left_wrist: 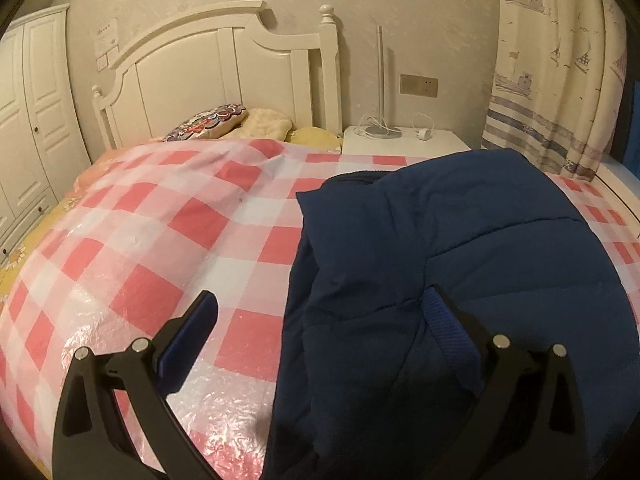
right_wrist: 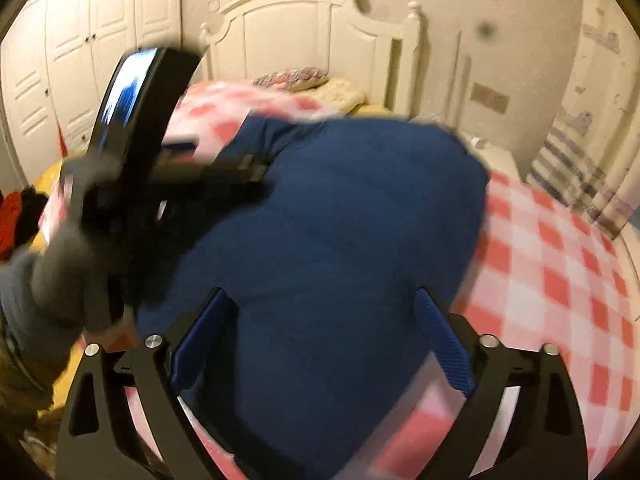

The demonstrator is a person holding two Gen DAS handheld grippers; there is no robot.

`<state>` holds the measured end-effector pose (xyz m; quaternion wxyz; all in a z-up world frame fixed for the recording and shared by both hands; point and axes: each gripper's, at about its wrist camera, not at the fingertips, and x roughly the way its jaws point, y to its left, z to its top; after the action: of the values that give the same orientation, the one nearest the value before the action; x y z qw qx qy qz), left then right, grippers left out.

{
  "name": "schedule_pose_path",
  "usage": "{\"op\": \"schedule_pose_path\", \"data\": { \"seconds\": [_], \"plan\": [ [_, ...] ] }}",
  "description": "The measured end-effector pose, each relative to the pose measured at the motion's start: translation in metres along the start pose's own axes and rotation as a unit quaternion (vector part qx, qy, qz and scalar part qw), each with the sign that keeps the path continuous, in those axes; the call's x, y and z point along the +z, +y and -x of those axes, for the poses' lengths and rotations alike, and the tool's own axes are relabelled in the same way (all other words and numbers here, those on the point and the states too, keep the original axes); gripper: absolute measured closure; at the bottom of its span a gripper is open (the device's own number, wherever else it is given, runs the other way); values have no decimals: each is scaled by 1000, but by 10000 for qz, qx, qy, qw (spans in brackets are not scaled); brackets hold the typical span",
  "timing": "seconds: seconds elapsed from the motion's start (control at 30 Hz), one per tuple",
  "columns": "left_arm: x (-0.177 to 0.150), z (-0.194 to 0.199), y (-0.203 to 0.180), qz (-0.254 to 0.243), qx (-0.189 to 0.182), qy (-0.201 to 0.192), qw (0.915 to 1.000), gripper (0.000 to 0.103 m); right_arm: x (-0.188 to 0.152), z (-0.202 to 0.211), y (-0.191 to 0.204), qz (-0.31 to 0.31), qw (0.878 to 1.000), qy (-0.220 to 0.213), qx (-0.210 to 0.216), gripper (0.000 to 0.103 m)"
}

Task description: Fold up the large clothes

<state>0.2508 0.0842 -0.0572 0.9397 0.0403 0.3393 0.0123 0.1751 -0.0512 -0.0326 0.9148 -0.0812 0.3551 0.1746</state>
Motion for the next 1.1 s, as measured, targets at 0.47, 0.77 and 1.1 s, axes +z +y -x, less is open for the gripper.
{"op": "schedule_pose_path", "data": {
  "seconds": [0.47,0.77,1.1],
  "plan": [
    [-8,-3,14,242,-288,191,9991,2,103,-146,-72,-726,9902,1073,-529,9],
    [-9,-3,22,360,-639,430,9964,2,81,-111,-78,-1013,9913,753,-363,7],
    [-33,-10,115,2171,-2878,1598,9190,2,-18,-35,-99,-2388,9587,583,1430,5]
  ]
}}
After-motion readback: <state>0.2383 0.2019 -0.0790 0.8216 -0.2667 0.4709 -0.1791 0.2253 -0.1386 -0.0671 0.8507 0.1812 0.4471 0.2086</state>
